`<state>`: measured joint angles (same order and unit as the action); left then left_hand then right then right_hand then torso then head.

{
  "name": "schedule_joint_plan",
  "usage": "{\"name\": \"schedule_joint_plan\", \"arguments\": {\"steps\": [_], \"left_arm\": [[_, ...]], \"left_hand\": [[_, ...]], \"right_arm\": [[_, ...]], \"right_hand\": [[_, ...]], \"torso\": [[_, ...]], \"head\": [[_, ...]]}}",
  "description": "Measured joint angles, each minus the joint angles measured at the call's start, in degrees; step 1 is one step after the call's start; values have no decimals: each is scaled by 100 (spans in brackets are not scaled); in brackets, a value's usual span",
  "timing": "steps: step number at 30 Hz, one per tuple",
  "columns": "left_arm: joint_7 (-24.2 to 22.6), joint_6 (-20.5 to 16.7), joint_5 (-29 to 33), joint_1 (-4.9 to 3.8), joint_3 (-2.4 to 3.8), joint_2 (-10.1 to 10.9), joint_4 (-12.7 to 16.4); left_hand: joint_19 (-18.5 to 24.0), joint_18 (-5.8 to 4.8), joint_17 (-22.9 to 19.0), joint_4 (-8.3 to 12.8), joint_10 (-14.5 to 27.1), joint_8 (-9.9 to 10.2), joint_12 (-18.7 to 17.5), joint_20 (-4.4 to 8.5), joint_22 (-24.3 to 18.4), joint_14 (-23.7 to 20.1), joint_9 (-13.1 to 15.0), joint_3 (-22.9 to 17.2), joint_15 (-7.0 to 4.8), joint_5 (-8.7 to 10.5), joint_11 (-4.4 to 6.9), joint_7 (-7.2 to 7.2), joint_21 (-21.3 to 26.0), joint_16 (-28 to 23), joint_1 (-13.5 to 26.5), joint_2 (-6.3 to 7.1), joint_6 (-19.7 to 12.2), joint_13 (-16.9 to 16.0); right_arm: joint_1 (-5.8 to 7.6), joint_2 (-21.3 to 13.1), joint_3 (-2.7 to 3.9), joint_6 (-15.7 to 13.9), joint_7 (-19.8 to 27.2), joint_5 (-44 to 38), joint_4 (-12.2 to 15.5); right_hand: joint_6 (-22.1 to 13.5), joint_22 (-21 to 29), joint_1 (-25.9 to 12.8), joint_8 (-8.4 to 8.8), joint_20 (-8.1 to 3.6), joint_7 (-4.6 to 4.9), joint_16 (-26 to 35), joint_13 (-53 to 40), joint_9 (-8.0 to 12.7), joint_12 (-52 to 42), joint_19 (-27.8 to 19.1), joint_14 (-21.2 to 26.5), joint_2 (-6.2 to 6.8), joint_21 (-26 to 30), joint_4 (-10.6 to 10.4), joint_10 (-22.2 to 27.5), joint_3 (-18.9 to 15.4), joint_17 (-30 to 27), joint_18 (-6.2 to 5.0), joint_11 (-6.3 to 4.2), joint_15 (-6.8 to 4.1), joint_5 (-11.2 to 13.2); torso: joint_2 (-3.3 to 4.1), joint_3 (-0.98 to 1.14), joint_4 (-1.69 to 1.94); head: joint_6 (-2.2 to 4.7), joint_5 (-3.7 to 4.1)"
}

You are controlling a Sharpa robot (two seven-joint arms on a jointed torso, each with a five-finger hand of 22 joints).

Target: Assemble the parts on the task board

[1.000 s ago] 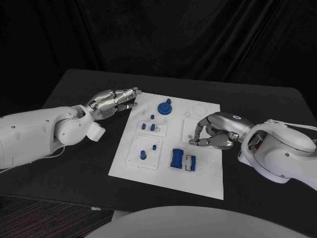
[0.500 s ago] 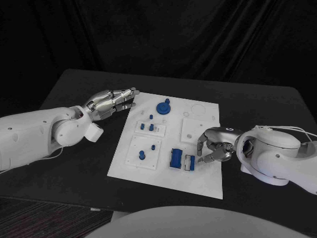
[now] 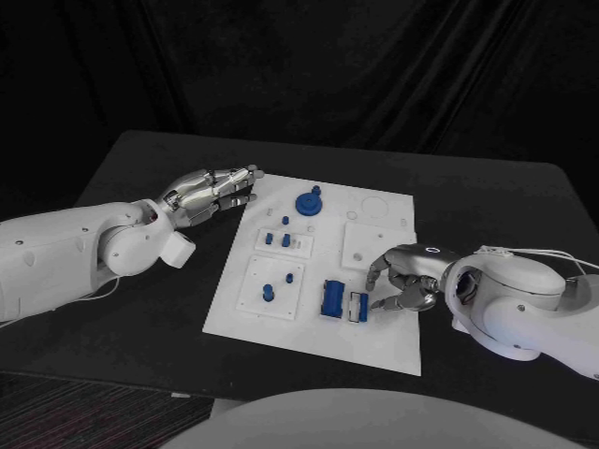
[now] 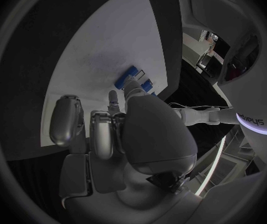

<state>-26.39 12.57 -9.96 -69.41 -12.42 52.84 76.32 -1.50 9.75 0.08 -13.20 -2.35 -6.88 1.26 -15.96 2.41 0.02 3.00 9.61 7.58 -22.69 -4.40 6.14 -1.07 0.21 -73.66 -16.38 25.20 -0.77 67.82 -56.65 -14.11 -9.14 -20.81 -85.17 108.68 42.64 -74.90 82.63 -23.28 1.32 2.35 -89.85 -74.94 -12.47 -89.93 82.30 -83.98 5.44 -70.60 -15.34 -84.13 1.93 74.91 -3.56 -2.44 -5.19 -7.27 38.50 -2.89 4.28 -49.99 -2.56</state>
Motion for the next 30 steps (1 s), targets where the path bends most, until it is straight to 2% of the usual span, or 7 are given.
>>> {"name": "schedule_joint_plan", "arguments": {"steps": [8, 12, 24, 30], "left_arm": [[2, 0, 0, 0, 0, 15, 3], [2, 1, 0, 0, 0, 16, 2], [6, 4, 0, 0, 0, 21, 1], [8, 5, 0, 0, 0, 30, 5]], "left_hand": [[0, 0, 1, 16, 0, 0, 0, 0, 0, 0, 0, -16, 0, 0, 0, 0, 0, 0, 0, 0, 0, 0], [0, 0, 2, 16, 0, 0, 0, 0, 0, 0, -1, -16, 0, 0, 0, 0, 0, 0, 0, 0, 0, 0], [0, 0, -1, 17, 0, 0, 0, 0, -1, 0, -1, -17, 0, -26, 0, 0, 0, 0, -23, -23, -1, 1], [0, 0, -3, 42, 0, 0, 0, 0, -1, 0, -1, -42, 0, -45, 0, 0, 0, 0, -23, -23, 0, 1]], "right_arm": [[-151, -93, 0, -433, 16, -414, 118], [-241, -107, 0, -618, 14, -563, 134], [-528, -28, -2, -992, 3, -761, 54], [-611, 54, 1, -1131, -1, -799, -18]], "right_hand": [[-38, 0, -85, 45, 0, 21, 0, 1, 64, 0, 0, 4, 84, 15, -96, 1, 61, 0, 0, -1, -4, 27], [35, 0, -93, 45, 0, 94, 0, 1, 64, 0, 0, 4, 89, 49, -118, 21, 83, 0, 0, 19, -4, 15], [180, -4, -319, 10, 22, 153, 0, 2, 99, 0, -22, 8, -137, 49, -93, 0, 140, 0, 0, 81, 34, -557], [209, -4, -344, 10, 22, 163, 0, 2, 105, 0, -22, 9, -162, 92, -93, 0, 140, 0, 0, 81, 35, -606]], "torso": [[-5, -2, 2], [-9, -5, 4], [-9, -8, -1], [-10, -8, -1]], "head": [[0, -7], [0, 9], [0, 10], [0, 24]]}}
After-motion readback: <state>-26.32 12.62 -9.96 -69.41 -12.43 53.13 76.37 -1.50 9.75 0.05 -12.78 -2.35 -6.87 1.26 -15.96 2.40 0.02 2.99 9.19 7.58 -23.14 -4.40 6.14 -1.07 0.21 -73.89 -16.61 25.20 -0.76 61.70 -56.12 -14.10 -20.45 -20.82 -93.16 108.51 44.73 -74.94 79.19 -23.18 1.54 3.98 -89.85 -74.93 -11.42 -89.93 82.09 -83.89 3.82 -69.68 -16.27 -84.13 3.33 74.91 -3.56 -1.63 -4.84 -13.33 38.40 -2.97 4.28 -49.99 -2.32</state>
